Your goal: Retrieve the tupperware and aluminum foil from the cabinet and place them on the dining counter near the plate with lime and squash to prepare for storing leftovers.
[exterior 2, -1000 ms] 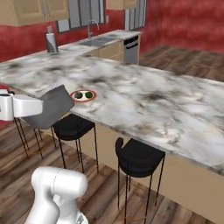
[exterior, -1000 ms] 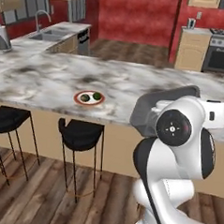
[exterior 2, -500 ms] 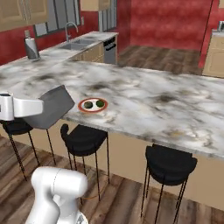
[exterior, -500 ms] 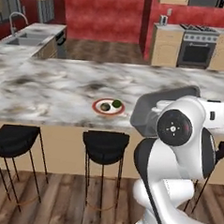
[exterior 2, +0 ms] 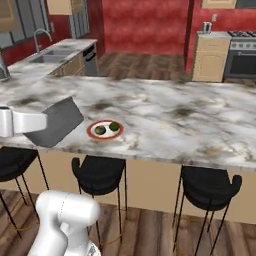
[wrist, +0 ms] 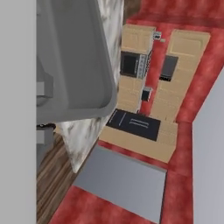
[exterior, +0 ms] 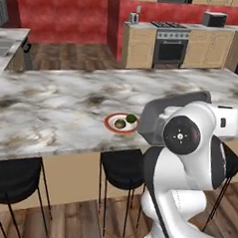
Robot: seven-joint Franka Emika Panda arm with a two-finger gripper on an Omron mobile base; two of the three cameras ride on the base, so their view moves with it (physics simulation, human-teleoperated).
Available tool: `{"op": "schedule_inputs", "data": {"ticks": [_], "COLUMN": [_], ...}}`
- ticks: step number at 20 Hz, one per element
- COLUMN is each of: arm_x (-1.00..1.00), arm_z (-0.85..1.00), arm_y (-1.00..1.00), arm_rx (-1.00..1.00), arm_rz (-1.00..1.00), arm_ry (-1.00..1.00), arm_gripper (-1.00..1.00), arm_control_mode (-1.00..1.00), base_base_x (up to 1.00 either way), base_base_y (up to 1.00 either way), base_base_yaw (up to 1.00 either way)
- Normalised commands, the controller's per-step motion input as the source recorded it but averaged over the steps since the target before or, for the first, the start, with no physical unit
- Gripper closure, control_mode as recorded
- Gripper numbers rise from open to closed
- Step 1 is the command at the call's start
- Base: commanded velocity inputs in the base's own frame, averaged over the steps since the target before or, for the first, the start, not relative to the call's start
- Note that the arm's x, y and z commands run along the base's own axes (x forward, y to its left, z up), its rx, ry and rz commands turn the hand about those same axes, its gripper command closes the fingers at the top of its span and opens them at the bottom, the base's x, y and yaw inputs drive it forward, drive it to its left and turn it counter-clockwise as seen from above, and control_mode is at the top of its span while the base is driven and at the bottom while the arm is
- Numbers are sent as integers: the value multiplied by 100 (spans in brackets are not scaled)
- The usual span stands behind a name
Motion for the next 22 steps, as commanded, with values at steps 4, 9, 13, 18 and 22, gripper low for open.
{"op": "schedule_inputs", "data": {"ticks": [4, 9, 13, 18, 22], "arm_x": [0, 0, 0, 0, 19], "arm_z": [0, 0, 0, 0, -19], "arm_y": [0, 0, 0, 0, 17], "arm_rx": [0, 0, 0, 0, 3], "arm_rz": [0, 0, 0, 0, -8], "arm_ry": [0, 0, 0, 0, 0], "arm_gripper": [100, 100, 100, 100, 100], "arm_control_mode": [100, 100, 100, 100, -100], "base_base_x": [60, 35, 34, 34, 0], "base_base_y": [35, 44, 62, 55, 0], "base_base_yaw": [-39, -29, -22, -19, 0]}}
